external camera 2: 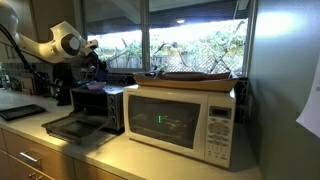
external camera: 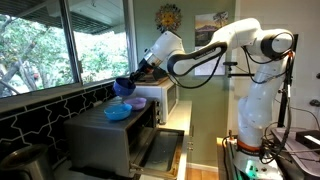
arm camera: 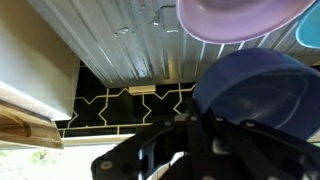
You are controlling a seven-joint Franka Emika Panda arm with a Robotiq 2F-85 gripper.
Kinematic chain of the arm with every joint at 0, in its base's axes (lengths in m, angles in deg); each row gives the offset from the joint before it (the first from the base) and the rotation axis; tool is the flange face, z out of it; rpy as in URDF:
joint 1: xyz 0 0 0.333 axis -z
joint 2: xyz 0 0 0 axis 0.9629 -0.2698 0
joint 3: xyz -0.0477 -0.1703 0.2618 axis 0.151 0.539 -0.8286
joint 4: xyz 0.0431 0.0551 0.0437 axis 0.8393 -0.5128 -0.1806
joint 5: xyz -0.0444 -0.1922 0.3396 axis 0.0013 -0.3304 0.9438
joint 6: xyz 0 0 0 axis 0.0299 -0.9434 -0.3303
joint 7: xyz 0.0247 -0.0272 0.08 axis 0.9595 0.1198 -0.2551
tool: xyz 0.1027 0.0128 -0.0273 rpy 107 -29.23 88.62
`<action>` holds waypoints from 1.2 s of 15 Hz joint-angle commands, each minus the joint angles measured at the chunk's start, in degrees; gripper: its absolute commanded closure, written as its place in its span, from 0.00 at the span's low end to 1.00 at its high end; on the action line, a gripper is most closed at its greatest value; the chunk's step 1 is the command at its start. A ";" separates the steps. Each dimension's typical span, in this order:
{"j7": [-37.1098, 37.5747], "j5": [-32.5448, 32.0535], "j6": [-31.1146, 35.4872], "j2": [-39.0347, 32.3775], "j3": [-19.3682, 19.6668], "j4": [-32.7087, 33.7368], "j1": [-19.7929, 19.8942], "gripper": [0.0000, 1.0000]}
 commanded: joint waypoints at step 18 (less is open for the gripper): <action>0.96 -5.39 6.36 1.09 -1.18 -2.67 2.47 0.99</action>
